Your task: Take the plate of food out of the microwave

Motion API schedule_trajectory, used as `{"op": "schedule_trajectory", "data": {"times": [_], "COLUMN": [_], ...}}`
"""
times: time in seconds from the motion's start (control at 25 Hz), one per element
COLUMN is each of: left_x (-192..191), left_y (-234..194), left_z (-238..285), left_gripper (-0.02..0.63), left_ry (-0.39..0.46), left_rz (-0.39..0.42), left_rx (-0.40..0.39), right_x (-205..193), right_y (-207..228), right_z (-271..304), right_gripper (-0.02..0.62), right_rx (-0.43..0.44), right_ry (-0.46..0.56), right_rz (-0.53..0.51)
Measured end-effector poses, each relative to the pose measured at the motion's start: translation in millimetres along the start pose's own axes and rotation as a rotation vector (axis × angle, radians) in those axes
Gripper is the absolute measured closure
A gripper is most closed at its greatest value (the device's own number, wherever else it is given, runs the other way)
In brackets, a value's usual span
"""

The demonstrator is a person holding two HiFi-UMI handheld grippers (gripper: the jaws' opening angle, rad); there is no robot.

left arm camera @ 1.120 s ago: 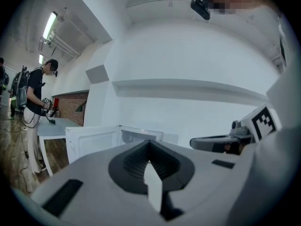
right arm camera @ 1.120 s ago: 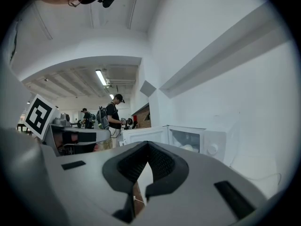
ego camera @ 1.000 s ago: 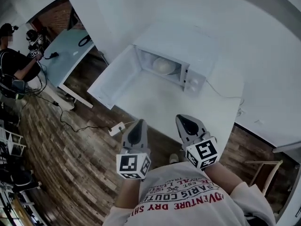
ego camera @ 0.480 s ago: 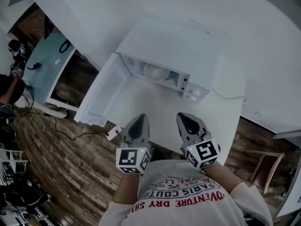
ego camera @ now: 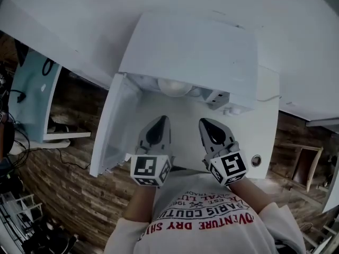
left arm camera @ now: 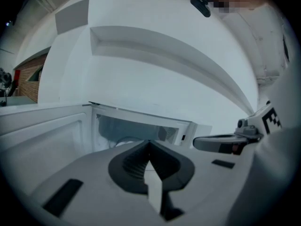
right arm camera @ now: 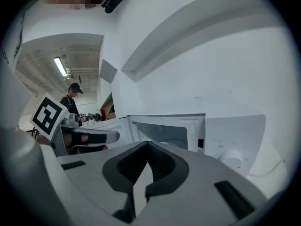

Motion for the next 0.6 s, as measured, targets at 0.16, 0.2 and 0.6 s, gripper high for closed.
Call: {"op": "schedule_trajectory", "data": {"times": [0.16, 0.2, 0.6], "left_x": [-16.3, -20.6, -70.2], "left_y": [-26.7, -31.7, -75.6], "left_z": [29.3, 35.9, 92.5], "left_gripper": [0.6, 0.6, 0.6], "left_ry": [-0.094, -0.109, -0.247], "left_rz": [0.012, 0.003, -0.255], "left_rx": [-0.03, -0.035, -0.083], "right_x": [-0.7, -1.1, -17.9], "right_y": [-0.1, 0.3, -5.9], "right_z": [20.9, 24.0, 53.6], "right_gripper": [0.591, 0.591, 0.591], "right_rx": [-0.05, -0.058, -0.075], "right_ry": [-0.03, -0.036, -0.113], "right_rz": [0.01, 0.01, -0.003]}}
Point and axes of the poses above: the fingertips, and each gripper's own axes: z forward along the fingers, y to its right, x out of its top, the point moved 6 cm from there along -z, backward along the fingers, and after that the axes turned 15 degrees about -z, right-handed, at the moved point
